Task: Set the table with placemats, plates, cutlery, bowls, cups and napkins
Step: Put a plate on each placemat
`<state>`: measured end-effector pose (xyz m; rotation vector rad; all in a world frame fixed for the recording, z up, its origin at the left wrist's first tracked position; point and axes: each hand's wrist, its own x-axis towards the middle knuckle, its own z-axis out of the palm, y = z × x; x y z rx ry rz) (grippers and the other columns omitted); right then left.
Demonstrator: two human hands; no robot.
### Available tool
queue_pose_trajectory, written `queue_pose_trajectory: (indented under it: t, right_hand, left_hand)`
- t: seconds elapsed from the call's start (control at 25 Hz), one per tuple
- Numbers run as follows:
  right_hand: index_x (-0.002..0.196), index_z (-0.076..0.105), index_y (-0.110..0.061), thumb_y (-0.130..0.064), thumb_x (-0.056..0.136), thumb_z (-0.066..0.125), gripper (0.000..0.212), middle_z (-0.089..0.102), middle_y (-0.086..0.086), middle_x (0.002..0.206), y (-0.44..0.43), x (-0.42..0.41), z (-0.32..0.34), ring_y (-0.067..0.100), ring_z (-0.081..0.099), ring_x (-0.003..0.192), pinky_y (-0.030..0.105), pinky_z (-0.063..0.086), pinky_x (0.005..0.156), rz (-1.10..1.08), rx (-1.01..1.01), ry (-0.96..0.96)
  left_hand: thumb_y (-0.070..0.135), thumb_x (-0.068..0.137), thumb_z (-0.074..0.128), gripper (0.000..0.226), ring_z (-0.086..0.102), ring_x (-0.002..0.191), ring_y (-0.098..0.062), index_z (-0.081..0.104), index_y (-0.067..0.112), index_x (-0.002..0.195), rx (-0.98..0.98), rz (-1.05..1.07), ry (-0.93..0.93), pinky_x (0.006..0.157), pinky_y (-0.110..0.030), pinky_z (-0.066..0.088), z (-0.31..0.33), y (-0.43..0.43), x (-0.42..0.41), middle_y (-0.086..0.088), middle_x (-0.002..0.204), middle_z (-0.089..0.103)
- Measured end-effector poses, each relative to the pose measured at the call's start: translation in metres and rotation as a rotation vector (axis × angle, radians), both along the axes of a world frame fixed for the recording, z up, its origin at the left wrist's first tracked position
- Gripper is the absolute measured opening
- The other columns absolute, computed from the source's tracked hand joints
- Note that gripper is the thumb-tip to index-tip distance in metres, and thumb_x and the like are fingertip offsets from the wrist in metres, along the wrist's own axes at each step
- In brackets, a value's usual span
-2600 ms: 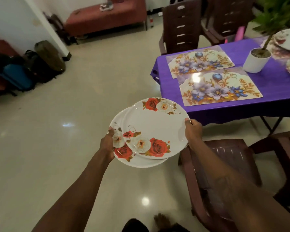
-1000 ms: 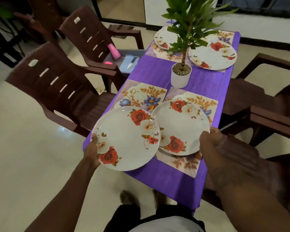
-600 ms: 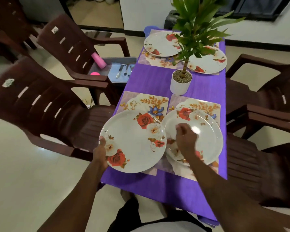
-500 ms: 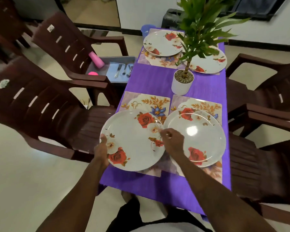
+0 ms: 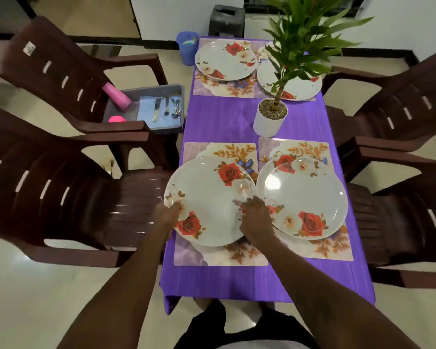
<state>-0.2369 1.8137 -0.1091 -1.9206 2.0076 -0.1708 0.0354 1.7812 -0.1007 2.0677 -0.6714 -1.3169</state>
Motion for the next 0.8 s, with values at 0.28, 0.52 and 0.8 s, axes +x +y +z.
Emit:
queue_pose_trajectory:
  t: [0.28, 0.52, 0.8]
  right_hand:
    - [0.129, 0.069, -0.021, -0.014, 0.068, 0.070, 0.060, 0.066, 0.002, 0.125, 0.007, 0.001, 0.016, 0.025, 0.062, 0.117, 0.039, 0.055, 0.101, -0.151, 0.064, -0.178]
    - [0.119, 0.071, -0.006, -0.010, 0.075, 0.076, 0.045, 0.070, 0.012, 0.119, 0.004, -0.001, 0.023, 0.033, 0.065, 0.113, 0.041, 0.055, 0.098, -0.216, 0.007, -0.167]
    - [0.131, 0.064, -0.007, -0.008, 0.077, 0.072, 0.055, 0.069, 0.013, 0.127, 0.014, 0.008, 0.020, 0.034, 0.062, 0.122, 0.042, 0.048, 0.106, -0.142, 0.000, -0.181]
  left_hand:
    - [0.045, 0.096, 0.067, 0.048, 0.070, 0.111, -0.033, 0.070, 0.008, 0.126, -0.028, -0.446, -0.415, 0.097, -0.040, 0.052, 0.004, -0.012, 0.005, -0.014, 0.121, 0.073]
    - [0.042, 0.087, 0.078, 0.049, 0.074, 0.097, -0.031, 0.073, 0.001, 0.114, -0.001, -0.516, -0.439, 0.086, -0.035, 0.057, 0.003, -0.026, 0.004, -0.012, 0.111, 0.076]
    - [0.038, 0.073, 0.067, 0.055, 0.067, 0.103, -0.029, 0.058, 0.017, 0.123, -0.149, -0.660, -0.619, 0.089, -0.043, 0.060, -0.022, -0.019, 0.002, -0.007, 0.115, 0.067]
